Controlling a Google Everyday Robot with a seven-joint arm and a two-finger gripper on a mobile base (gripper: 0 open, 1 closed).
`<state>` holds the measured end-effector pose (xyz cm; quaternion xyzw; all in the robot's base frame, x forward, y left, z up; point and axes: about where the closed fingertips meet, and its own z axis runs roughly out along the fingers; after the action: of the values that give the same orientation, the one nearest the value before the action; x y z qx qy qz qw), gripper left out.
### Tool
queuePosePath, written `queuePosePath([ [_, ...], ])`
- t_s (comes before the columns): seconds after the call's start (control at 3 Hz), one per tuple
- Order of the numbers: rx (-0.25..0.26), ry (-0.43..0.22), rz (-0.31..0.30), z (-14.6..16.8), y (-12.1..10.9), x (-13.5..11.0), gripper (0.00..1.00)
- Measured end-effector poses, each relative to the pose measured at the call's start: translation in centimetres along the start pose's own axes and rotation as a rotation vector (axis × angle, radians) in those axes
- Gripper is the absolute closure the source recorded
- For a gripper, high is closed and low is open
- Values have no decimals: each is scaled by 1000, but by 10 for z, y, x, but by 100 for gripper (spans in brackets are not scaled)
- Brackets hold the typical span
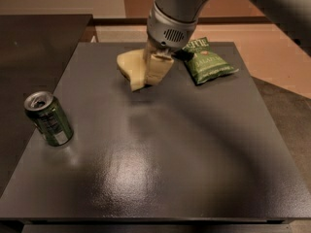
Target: Pick sponge
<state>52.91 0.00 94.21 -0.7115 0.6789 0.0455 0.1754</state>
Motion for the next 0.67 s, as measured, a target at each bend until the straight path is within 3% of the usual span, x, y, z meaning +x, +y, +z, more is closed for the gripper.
queuePosePath([
  [0.67,2,-28,-56,-41,9,-35,100],
])
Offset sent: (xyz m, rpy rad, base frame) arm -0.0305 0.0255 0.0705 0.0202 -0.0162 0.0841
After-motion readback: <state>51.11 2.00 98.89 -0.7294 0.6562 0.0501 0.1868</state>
